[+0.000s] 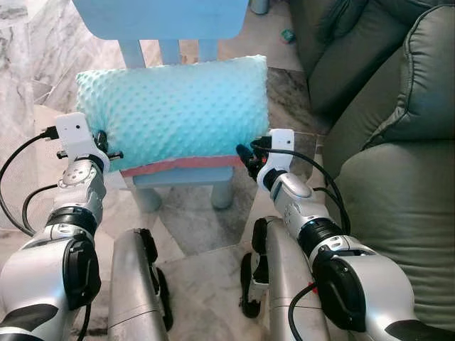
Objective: Move the pillow to the sofa
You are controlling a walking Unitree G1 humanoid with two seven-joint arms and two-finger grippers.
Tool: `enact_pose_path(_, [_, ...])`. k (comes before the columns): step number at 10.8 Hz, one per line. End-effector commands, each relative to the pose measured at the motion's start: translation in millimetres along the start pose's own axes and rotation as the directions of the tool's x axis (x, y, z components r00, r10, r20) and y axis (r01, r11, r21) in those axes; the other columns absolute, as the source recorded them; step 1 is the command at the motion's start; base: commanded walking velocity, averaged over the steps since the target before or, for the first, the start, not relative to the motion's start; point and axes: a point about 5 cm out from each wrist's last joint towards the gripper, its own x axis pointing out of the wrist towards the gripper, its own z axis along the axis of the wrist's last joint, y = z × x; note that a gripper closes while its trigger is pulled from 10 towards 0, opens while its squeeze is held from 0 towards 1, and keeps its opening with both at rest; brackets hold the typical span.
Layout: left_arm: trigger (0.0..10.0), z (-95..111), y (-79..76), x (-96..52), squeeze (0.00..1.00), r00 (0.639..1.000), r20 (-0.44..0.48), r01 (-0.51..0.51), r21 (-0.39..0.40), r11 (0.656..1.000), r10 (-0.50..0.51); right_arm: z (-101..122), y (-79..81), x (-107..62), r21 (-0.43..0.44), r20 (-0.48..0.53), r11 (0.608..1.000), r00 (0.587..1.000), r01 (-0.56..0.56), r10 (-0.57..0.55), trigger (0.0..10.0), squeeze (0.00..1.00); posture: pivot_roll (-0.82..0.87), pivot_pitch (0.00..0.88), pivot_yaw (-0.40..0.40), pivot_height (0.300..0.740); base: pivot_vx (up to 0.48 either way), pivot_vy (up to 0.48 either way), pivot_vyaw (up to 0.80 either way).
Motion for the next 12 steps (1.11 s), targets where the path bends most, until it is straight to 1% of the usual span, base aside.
enact_pose_path(1, [0.0,-15.7,7.5,-4.3,0.0,0.999,-0.047,-0.022,0.017,1.0,0.023,-12.7,0.3,-3.1,0.019,-0.035,1.0,0.999,0.0,0.001,0.0,0.0,-0.06,0.433,-0.057,0.534,0.0,0.0,0.0])
enact_pose_path(5, [0.0,-11.9,6.7,-3.6,0.0,0.999,-0.023,-0.031,0.008,0.999,0.031,-10.1,-0.3,-3.1,0.025,-0.017,1.0,1.0,-0.008,0.009,0.0,0.0,-0.06,0.431,-0.06,0.534,0.0,0.0,0.0])
enact_pose_path(7, [0.0,-10.9,9.3,-3.9,0.0,0.999,-0.007,-0.049,0.016,0.999,0.049,-10.7,-2.1,-4.1,0.023,-0.013,1.0,1.0,-0.01,0.01,0.0,0.0,-0.07,0.429,-0.061,0.534,0.0,0.0,0.0])
enact_pose_path(8, [0.0,-6.6,11.5,-3.5,0.0,0.998,0.019,-0.065,0.024,0.998,0.064,-9.7,-3.8,-4.5,0.023,-0.006,1.0,1.0,-0.006,0.006,0.0,0.0,-0.07,0.429,-0.061,0.534,0.0,0.0,0.0])
enact_pose_path(9, [0.0,3.9,11.6,-1.6,0.0,0.995,0.065,-0.074,0.025,0.997,0.072,-5.0,-6.1,-4.5,0.025,0.021,1.0,1.0,-0.001,0.0,0.0,0.0,-0.07,0.427,-0.06,0.534,0.0,0.0,0.0])
enact_pose_path(10, [0.0,17.9,8.9,0.5,0.0,0.99,0.125,-0.068,0.038,0.997,0.063,2.9,-7.7,-4.0,0.024,0.061,1.0,0.998,-0.006,0.004,0.0,0.0,-0.07,0.427,-0.06,0.534,0.0,0.0,0.0])
enact_pose_path(12, [0.0,32.8,7.0,1.0,0.0,0.977,0.208,-0.05,0.056,0.997,0.038,16.4,-11.2,-4.7,0.013,0.137,1.0,0.99,-0.024,0.022,0.0,0.0,-0.06,0.419,-0.056,0.534,0.0,0.0,0.0])
